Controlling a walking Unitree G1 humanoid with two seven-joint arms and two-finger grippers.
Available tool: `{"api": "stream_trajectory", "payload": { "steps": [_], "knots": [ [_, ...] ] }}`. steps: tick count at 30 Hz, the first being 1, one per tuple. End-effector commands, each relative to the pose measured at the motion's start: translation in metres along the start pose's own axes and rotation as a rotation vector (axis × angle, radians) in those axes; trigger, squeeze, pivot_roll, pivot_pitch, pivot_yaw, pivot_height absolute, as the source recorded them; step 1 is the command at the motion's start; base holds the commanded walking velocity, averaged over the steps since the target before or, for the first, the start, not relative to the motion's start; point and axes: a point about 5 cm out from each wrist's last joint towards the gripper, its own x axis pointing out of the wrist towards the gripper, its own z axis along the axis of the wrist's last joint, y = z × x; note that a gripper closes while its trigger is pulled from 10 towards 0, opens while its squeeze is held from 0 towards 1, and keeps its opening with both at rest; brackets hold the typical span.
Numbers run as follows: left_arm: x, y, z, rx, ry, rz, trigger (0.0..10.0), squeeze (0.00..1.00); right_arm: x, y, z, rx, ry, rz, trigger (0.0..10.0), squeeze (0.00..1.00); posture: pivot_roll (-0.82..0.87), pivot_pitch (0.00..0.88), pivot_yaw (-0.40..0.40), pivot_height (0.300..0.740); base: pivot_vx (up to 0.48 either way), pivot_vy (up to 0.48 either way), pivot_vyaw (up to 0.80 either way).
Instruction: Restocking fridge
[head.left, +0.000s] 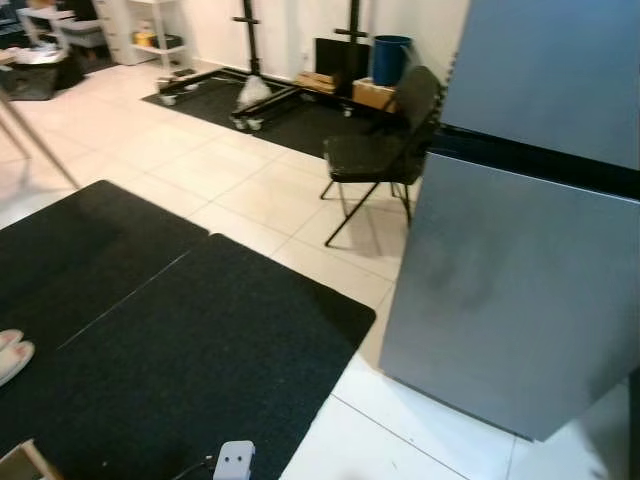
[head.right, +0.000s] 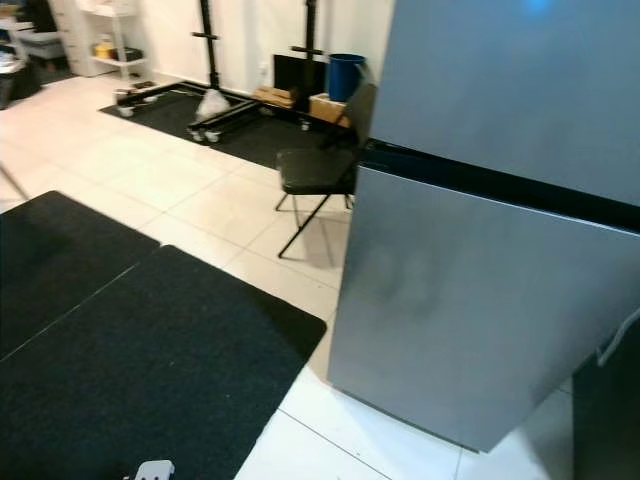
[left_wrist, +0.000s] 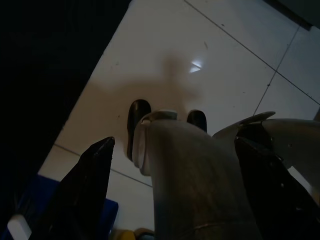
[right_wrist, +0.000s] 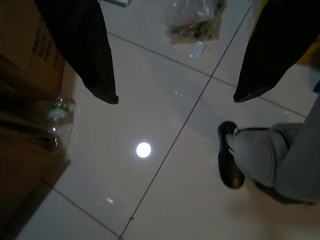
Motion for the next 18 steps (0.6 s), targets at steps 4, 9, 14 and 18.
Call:
{"api": "stream_trajectory", "payload": {
  "steps": [4, 9, 14, 18],
  "knots": [
    [0.000, 0.001, 0.000, 0.015, 0.013, 0.005, 10.0, 0.00, 0.000, -0.008, 0.015, -0.034, -0.049, -0.021, 10.0, 0.00, -0.02, 0.000, -0.044, 0.740, 0.000, 0.000, 0.00],
    [0.001, -0.001, 0.002, 0.015, 0.006, -0.003, 10.0, 0.00, 0.001, -0.008, 0.029, -0.019, -0.093, -0.029, 10.0, 0.00, -0.02, 0.000, -0.042, 0.740, 0.000, 0.000, 0.00],
    [0.001, -0.002, -0.002, 0.029, 0.028, 0.000, 10.0, 0.00, 0.001, -0.003, 0.027, -0.055, -0.085, -0.020, 10.0, 0.00, -0.02, 0.000, -0.046, 0.740, 0.099, 0.000, 0.00],
    [0.000, -0.002, -0.007, 0.043, 0.045, 0.004, 10.0, 0.00, 0.001, -0.002, 0.017, -0.086, -0.058, -0.005, 10.0, 0.00, -0.02, 0.000, -0.056, 0.740, 0.286, 0.000, 0.00]
  ]
}}
